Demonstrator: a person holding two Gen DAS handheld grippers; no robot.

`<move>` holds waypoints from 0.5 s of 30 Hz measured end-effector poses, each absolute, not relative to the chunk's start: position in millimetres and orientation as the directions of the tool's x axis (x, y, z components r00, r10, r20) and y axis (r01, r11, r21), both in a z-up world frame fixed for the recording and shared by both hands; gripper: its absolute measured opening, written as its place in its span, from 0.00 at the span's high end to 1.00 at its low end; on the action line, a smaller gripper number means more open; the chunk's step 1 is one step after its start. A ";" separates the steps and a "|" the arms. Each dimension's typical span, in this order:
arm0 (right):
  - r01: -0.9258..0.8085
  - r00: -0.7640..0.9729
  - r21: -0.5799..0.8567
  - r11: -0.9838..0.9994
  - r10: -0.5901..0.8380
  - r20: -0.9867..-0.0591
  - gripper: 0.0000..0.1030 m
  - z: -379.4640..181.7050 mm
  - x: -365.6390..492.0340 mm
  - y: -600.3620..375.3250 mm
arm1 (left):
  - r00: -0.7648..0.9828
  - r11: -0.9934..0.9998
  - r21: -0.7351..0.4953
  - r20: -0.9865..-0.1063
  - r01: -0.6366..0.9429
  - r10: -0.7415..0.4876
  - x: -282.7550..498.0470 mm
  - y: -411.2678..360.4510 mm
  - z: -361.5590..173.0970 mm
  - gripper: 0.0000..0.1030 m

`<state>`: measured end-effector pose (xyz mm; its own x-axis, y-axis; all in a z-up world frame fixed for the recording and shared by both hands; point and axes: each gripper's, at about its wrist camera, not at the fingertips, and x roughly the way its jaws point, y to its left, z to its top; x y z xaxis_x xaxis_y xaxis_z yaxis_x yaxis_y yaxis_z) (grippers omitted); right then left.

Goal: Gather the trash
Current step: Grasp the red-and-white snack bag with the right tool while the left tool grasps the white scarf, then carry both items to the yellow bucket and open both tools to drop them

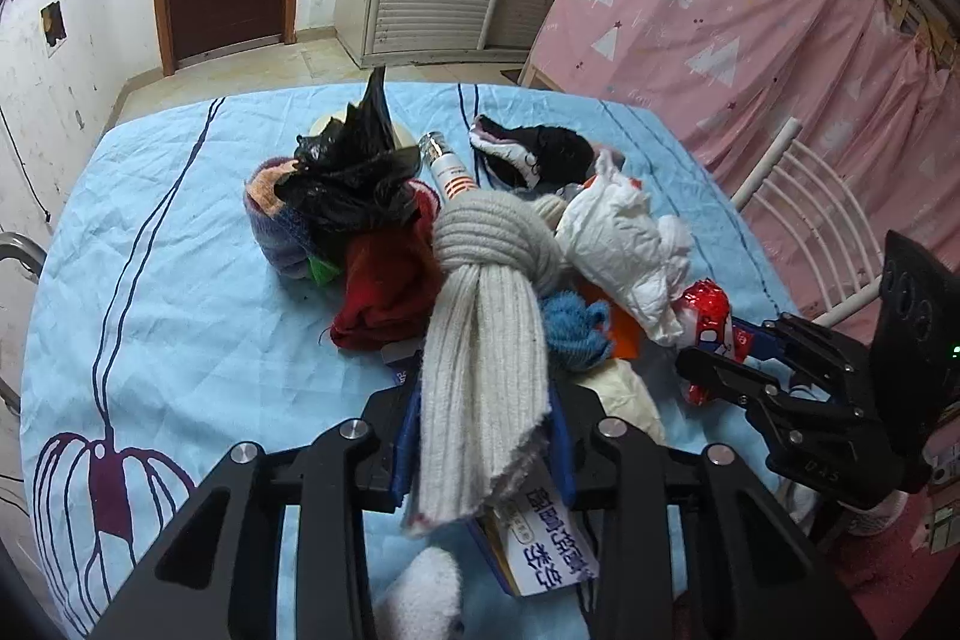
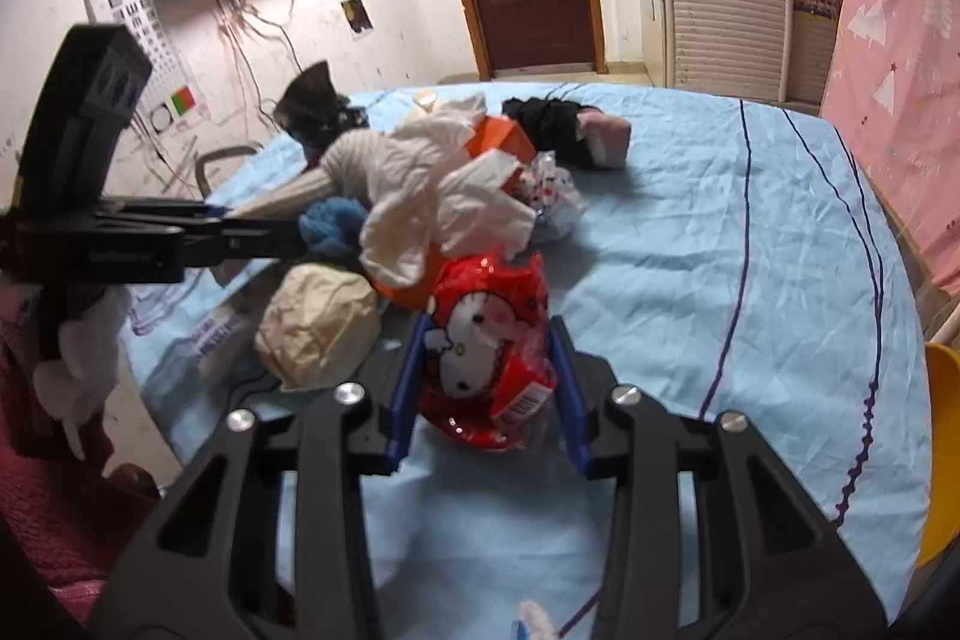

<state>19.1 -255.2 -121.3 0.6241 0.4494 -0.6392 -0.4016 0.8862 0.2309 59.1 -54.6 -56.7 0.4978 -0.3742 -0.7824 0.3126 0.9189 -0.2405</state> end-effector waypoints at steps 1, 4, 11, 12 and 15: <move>-0.399 0.628 0.232 0.887 0.449 -0.635 0.63 -120.7 18.0 -257.7 | 0.510 0.921 -0.233 -0.777 0.312 -0.369 56.6 -54.9 -53.7 0.78; -0.397 0.634 0.242 0.885 0.455 -0.625 0.63 -118.7 16.0 -262.6 | 0.541 0.930 -0.192 -0.768 0.314 -0.342 52.3 -58.7 -45.8 0.91; -0.369 0.663 0.252 0.895 0.444 -0.603 0.63 -118.0 14.0 -273.7 | 0.575 0.938 -0.175 -0.751 0.300 -0.324 48.7 -65.9 -32.0 0.95; -0.364 0.673 0.254 0.896 0.441 -0.593 0.63 -115.6 14.1 -275.9 | 0.593 0.937 -0.179 -0.735 0.299 -0.330 47.6 -66.3 -26.6 0.95; -0.348 0.705 0.258 0.901 0.433 -0.561 0.64 -106.9 13.9 -284.2 | 0.650 0.936 -0.165 -0.682 0.311 -0.336 43.5 -68.8 -9.8 0.95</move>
